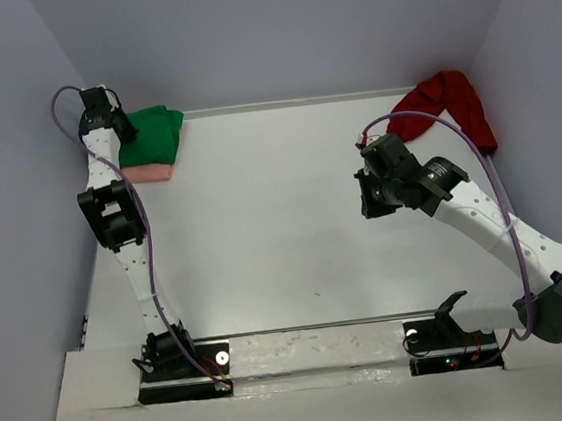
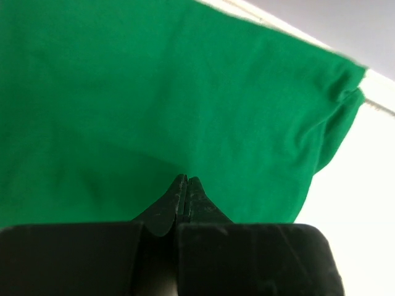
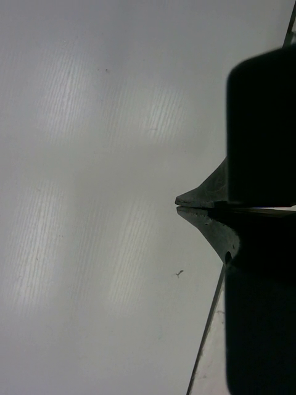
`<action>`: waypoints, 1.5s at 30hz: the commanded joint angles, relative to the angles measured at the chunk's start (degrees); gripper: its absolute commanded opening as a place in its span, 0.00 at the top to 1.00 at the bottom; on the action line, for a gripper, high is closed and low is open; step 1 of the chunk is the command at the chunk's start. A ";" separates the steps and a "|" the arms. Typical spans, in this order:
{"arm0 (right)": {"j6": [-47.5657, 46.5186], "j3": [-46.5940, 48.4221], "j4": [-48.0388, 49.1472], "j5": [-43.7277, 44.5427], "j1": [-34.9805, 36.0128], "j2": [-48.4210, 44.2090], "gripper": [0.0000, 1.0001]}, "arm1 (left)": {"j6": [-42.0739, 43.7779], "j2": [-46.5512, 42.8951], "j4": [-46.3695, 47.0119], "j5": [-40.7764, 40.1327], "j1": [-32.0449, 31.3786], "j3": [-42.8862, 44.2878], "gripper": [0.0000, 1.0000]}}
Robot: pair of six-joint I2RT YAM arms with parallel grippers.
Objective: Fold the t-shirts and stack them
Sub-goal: Neatly place the folded tshirt to the corner
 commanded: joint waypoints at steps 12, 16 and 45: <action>-0.18 0.97 3.15 0.31 -0.31 -0.25 1.00 | -1.58 2.96 -1.57 -0.32 0.46 -0.45 1.00; -0.10 0.26 3.15 -0.04 -0.31 -0.95 1.00 | -1.76 -1.50 -0.87 -3.39 0.46 -2.73 1.00; 1.57 -6.94 6.40 4.36 -0.31 -6.57 0.88 | -7.03 -50.81 16.71 6.02 -19.47 -38.13 0.62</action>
